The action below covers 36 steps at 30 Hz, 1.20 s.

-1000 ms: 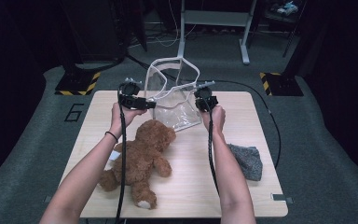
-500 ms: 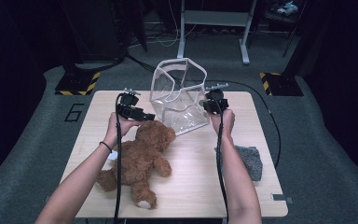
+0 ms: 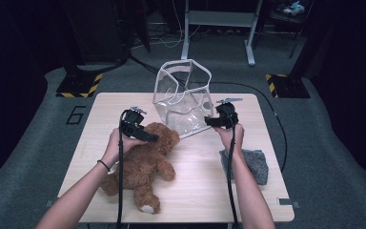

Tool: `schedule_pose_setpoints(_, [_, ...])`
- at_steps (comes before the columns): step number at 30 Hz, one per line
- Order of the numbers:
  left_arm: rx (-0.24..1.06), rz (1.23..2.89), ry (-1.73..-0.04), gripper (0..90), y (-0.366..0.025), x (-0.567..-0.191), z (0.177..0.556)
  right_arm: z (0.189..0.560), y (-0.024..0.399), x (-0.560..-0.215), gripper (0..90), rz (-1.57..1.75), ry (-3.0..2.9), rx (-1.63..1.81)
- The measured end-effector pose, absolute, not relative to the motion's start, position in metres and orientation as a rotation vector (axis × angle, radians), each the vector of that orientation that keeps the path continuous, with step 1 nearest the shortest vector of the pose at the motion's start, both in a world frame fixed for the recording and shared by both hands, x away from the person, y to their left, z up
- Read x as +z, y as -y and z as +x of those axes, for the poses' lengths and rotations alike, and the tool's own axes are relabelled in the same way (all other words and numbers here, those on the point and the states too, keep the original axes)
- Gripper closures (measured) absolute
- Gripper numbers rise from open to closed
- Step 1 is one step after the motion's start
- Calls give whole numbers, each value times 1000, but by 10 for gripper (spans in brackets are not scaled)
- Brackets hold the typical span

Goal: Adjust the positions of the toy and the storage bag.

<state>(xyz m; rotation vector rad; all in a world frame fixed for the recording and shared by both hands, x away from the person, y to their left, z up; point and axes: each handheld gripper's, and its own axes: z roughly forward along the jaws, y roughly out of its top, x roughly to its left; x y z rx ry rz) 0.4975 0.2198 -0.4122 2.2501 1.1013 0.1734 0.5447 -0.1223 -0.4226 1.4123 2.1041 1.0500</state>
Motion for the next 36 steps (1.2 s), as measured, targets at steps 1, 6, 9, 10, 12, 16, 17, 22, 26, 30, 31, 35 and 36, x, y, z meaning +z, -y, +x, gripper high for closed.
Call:
schedule_pose_setpoints(1, [161,2257,-1101,147,-221,-414,496,543,118,-421,268,1402,-2108,1066])
schedule_pose_setpoints(6, [111,2297,-1115,128,-226,-425,490,540,99,-409,253,1423,-2075,1157])
schedule_pose_setpoints(9, [78,2319,-1110,126,-229,-431,485,541,90,-402,249,1424,-2067,1171])
schedule_pose_setpoints(10, [61,2329,-1104,129,-229,-433,484,541,88,-401,249,1413,-2076,1166])
schedule_pose_setpoints(12, [21,2324,-1111,137,-230,-439,482,539,86,-404,244,1407,-2090,1114])
schedule_pose_setpoints(16, [-54,2304,-1116,182,-231,-454,476,529,97,-414,240,1400,-2097,1046])
schedule_pose_setpoints(17, [-59,2298,-1108,207,-231,-456,476,523,104,-418,234,1429,-2092,1049])
schedule_pose_setpoints(22, [-44,2282,-1096,325,-234,-458,474,500,132,-437,196,1458,-2105,957])
schedule_pose_setpoints(26, [-25,2287,-1081,384,-235,-458,473,484,149,-445,158,1495,-2110,925])
schedule_pose_setpoints(30, [-6,2263,-1069,441,-238,-459,471,467,162,-453,143,1517,-2110,903])
schedule_pose_setpoints(31, [-7,2248,-1077,458,-238,-459,469,464,165,-456,137,1516,-2116,894])
schedule_pose_setpoints(35, [-30,2200,-1075,500,-243,-457,468,457,175,-468,131,1549,-2112,859])
schedule_pose_setpoints(36, [-36,2197,-1072,506,-245,-456,468,457,177,-471,131,1544,-2112,860])
